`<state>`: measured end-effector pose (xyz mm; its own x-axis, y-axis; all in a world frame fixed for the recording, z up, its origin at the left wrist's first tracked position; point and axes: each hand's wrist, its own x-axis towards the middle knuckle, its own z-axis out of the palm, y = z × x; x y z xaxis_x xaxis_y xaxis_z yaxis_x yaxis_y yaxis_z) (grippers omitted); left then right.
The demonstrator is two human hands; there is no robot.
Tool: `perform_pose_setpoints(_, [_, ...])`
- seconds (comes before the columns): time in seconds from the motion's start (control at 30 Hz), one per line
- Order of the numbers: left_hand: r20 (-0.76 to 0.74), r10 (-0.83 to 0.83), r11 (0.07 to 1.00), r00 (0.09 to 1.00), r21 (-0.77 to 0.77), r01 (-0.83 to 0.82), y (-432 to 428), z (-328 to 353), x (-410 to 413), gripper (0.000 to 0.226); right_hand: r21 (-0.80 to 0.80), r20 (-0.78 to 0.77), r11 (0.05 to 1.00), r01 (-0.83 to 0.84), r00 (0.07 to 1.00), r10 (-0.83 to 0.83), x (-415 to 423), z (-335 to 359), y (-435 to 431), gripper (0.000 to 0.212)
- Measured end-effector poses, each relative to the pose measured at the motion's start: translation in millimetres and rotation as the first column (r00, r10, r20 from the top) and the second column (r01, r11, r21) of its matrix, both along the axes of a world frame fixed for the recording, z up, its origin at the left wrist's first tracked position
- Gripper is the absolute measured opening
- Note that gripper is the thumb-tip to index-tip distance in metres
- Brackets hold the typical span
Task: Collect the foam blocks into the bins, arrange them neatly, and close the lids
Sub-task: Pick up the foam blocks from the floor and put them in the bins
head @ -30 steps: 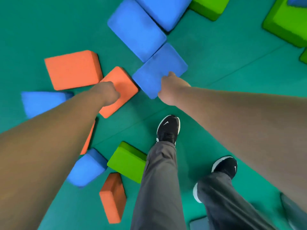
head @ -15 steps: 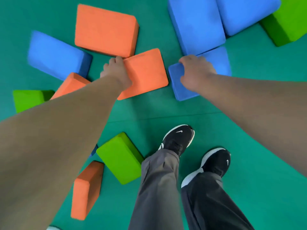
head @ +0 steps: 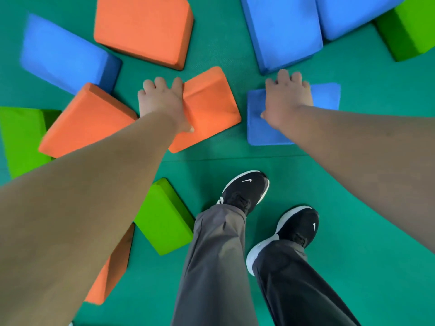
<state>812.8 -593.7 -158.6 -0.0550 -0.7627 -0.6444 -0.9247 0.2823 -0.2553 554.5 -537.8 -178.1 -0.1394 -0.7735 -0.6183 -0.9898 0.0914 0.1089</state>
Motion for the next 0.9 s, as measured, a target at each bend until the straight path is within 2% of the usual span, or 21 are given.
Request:
perform_pose_setpoints(0.07, [-0.013,-0.01,1.0,1.0,-0.003,0.009,6.7,4.7,1.8,0.109,0.045,-0.018,0.999,0.027,0.999,-0.027,-6.1,6.2,7.7,0.065])
perform_pose_setpoints(0.13, [-0.026,-0.019,1.0,0.999,-0.019,0.018,10.7,11.0,0.7,0.102,0.09,-0.01,0.995,0.05,0.999,-0.049,-15.2,14.1,16.1,0.077])
perform_pose_setpoints(0.27, [-0.07,-0.177,0.982,0.982,-0.079,0.172,30.7,17.8,-11.8,0.103,0.165,0.129,0.979,0.119,0.982,-0.141,-29.4,20.6,39.5,0.094])
perform_pose_setpoints(0.33, [-0.105,-0.121,0.992,0.987,-0.033,0.118,47.4,19.8,-20.6,0.106,0.237,0.221,0.94,0.245,0.929,-0.298,-29.2,20.7,53.6,0.098])
perform_pose_setpoints(0.4, [-0.111,0.001,1.0,0.994,0.019,0.001,63.9,22.5,-30.6,0.106,0.272,0.245,0.901,0.338,0.881,-0.405,-28.1,21.1,69.0,0.105])
perform_pose_setpoints(0.5, [-0.145,0.035,0.999,0.989,0.018,-0.033,86.4,32.2,-52.8,0.097,0.257,0.215,0.916,0.308,0.906,-0.365,-35.7,26.7,94.5,0.114])
perform_pose_setpoints(0.6, [-0.174,0.004,1.0,0.985,0.016,-0.001,104.4,48.4,-83.0,0.096,0.268,0.201,0.895,0.357,0.887,-0.414,-58.1,38.8,125.5,0.103])
perform_pose_setpoints(0.73, [-0.222,-0.03,0.998,0.975,0.048,0.042,116.3,73.7,-127.8,0.097,0.281,0.188,0.759,0.588,0.741,-0.644,-101.4,64.7,174.3,0.088])
perform_pose_setpoints(0.9, [-0.301,-0.165,0.978,0.939,0.072,0.195,117.0,101.5,-193.6,0.089,0.208,0.189,0.485,0.849,0.452,-0.872,-149.0,102.5,235.4,0.077])
